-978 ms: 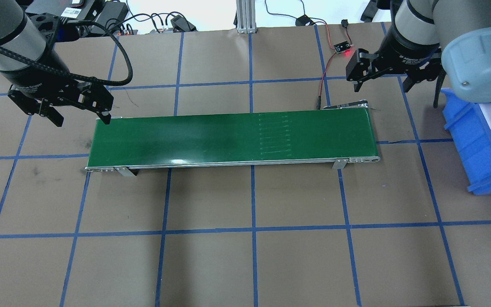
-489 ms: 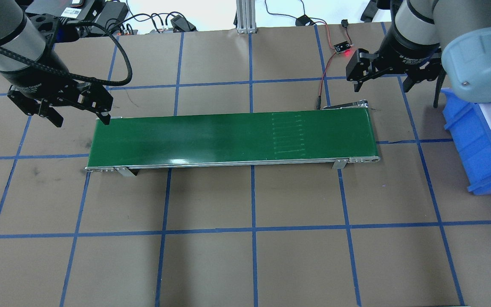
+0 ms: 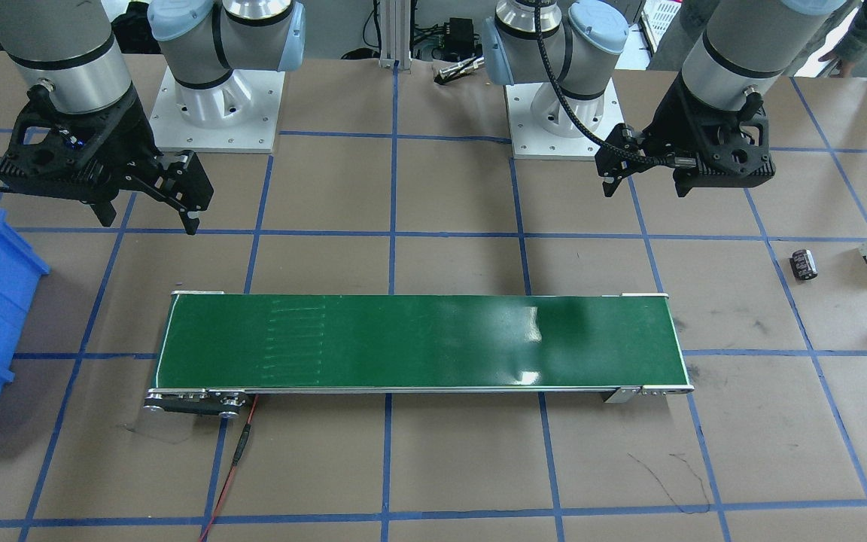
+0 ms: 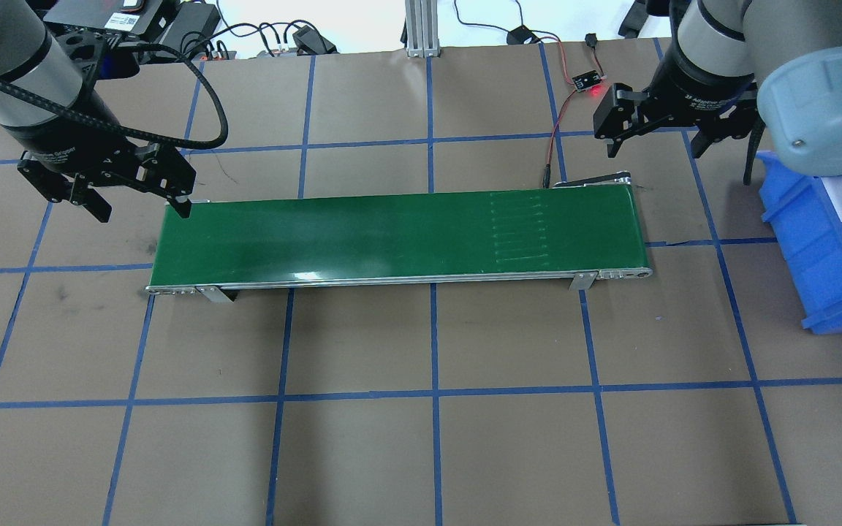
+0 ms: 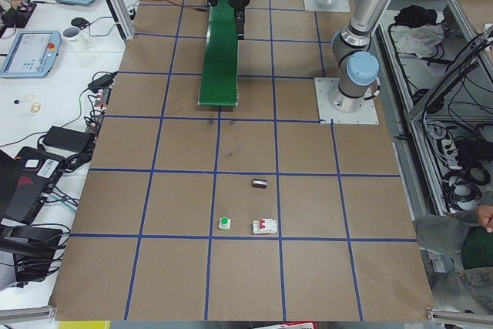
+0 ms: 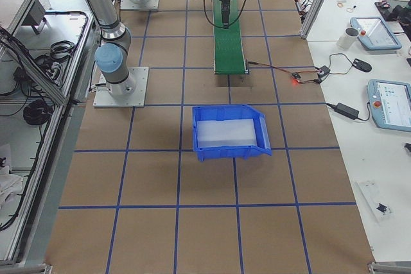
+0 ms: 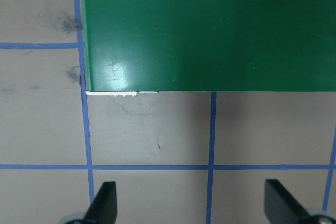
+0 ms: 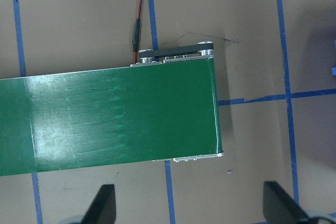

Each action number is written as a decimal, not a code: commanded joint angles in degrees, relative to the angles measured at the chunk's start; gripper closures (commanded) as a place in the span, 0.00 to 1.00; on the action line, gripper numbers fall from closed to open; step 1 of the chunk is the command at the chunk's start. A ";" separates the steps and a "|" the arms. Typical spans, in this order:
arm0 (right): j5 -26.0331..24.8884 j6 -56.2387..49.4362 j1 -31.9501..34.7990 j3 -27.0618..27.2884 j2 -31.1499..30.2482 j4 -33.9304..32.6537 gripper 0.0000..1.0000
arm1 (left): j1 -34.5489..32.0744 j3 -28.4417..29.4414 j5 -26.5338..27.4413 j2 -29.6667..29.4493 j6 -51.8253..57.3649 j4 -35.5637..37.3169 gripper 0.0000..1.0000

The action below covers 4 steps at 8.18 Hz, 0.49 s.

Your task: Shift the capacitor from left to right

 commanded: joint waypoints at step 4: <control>0.09 0.07 -0.06 0.00 -0.09 0.00 0.00 | 1.86 -0.21 -0.16 -0.06 0.43 -0.03 0.00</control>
